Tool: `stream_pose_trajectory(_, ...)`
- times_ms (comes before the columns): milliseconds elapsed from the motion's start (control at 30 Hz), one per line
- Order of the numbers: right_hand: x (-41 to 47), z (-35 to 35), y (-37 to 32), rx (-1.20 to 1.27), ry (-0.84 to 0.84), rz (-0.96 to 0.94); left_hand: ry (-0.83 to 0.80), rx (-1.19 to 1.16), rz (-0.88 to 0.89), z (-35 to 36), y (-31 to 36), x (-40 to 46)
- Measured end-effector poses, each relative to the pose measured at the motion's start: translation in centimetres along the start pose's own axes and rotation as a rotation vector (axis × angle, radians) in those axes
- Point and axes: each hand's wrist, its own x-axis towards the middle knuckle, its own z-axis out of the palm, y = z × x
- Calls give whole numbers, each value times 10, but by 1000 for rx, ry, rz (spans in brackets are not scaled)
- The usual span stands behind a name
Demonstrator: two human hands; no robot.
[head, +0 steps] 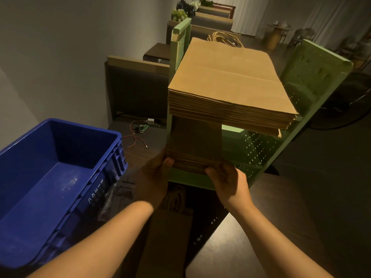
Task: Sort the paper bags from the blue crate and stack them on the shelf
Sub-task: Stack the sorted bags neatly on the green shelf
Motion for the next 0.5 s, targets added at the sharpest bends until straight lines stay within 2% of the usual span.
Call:
stream_pose_trajectory(133, -2, -2, 1, 20, -62, 36, -53, 26, -38, -1, -13, 6)
stream_pose_trajectory(367, 4, -1, 5, -3, -43, 53, -15, 24, -106, 0, -8, 10)
stream_pose_trajectory(500, 2, -2, 6, -13, -48, 57, -33, 38, -62, -2, -1, 8)
